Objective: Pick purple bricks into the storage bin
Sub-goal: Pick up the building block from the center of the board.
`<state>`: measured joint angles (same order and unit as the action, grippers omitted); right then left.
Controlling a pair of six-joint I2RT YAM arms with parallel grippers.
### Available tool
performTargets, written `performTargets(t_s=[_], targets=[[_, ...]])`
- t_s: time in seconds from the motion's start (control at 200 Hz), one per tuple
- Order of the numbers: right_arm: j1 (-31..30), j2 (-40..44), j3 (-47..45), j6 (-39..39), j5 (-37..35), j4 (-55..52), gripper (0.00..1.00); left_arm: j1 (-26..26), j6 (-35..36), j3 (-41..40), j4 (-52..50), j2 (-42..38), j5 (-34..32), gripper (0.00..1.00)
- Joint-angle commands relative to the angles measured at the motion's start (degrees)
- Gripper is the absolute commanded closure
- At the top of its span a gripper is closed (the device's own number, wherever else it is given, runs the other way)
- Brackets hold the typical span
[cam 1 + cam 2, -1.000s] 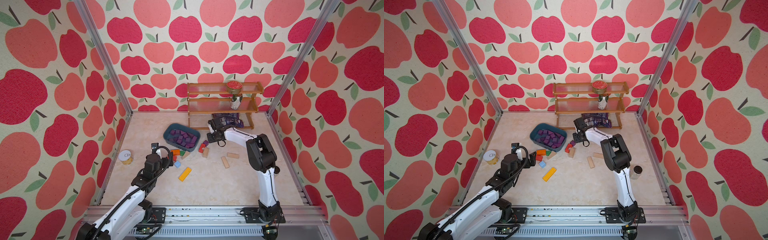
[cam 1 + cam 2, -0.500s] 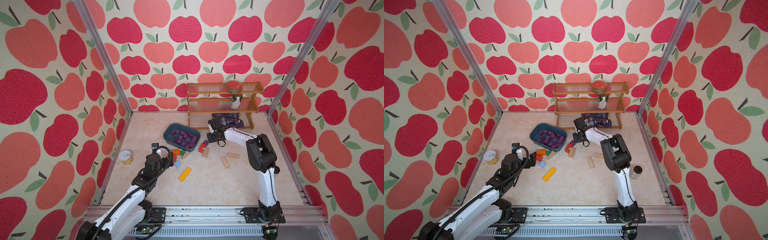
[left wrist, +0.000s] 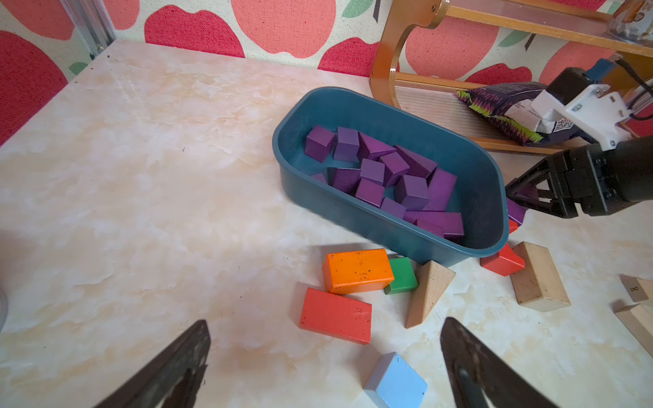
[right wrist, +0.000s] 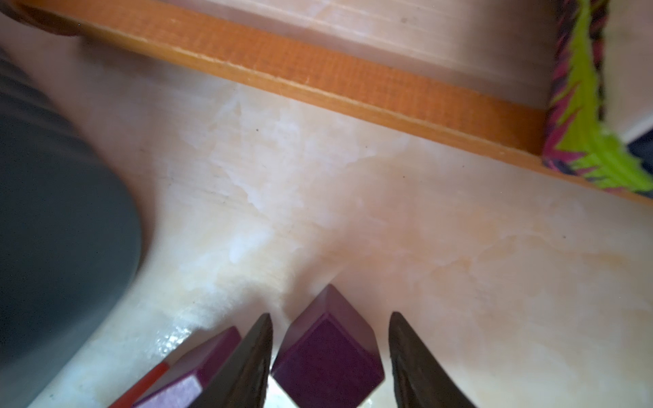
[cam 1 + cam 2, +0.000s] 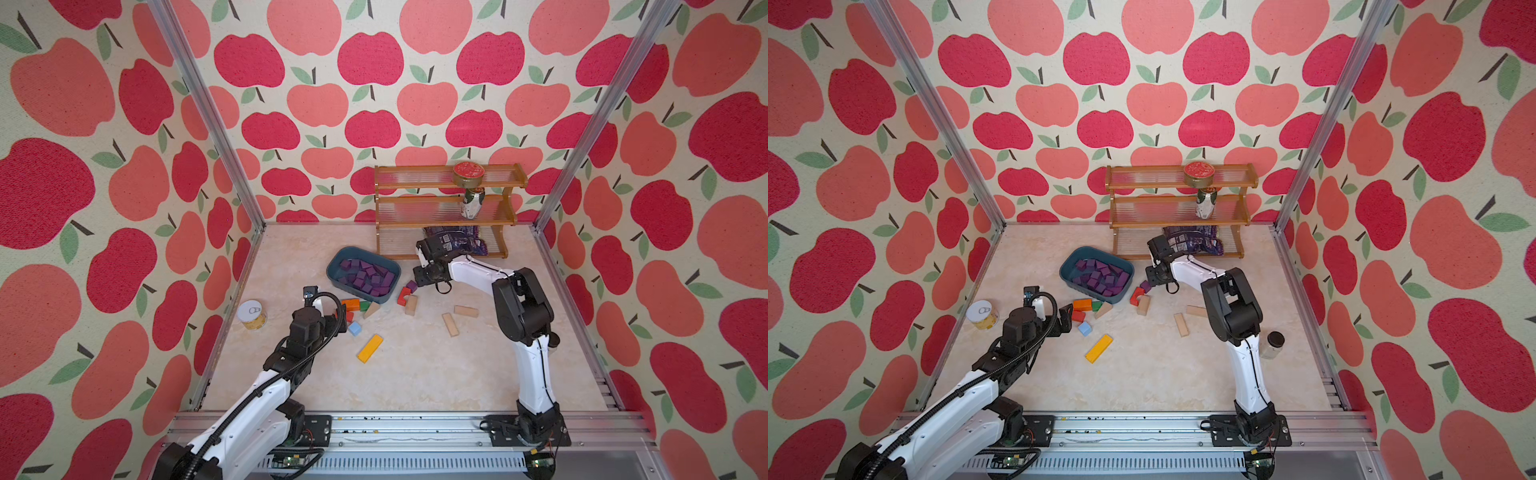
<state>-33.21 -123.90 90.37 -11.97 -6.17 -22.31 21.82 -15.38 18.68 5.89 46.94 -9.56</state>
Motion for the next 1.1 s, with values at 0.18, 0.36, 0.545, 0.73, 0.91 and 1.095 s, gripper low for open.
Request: performTargets(t_s=[0.18,0.36,0.545,0.73,0.91,1.095], targets=[[0.74,2.61,-3.22,3.25,0.56,0.52,0.46,-0.30,0.59,0.04,-0.09,0.26,-0.09,0.01],[1.48,1.51,-2.83,4.27,1.43,0.47,0.46,-0.30,0.52,0.04,-0.05,0.52,-0.12,0.01],[1.84,-0.75,0.11,5.45,1.71,-1.40,0.48,-0.29,0.68,0.13,-0.09,0.70,-0.19,0.01],[1.91,-1.16,0.92,5.64,1.72,-1.75,0.57,-0.25,0.69,0.11,-0.09,0.79,-0.46,0.01],[1.85,0.05,-0.33,5.21,2.04,-0.87,0.69,-0.28,0.67,0.21,-0.22,1.13,-0.50,0.01],[1.53,2.45,-2.69,3.71,1.87,0.61,0.75,-0.29,0.61,0.25,-0.31,1.04,-0.54,0.00]])
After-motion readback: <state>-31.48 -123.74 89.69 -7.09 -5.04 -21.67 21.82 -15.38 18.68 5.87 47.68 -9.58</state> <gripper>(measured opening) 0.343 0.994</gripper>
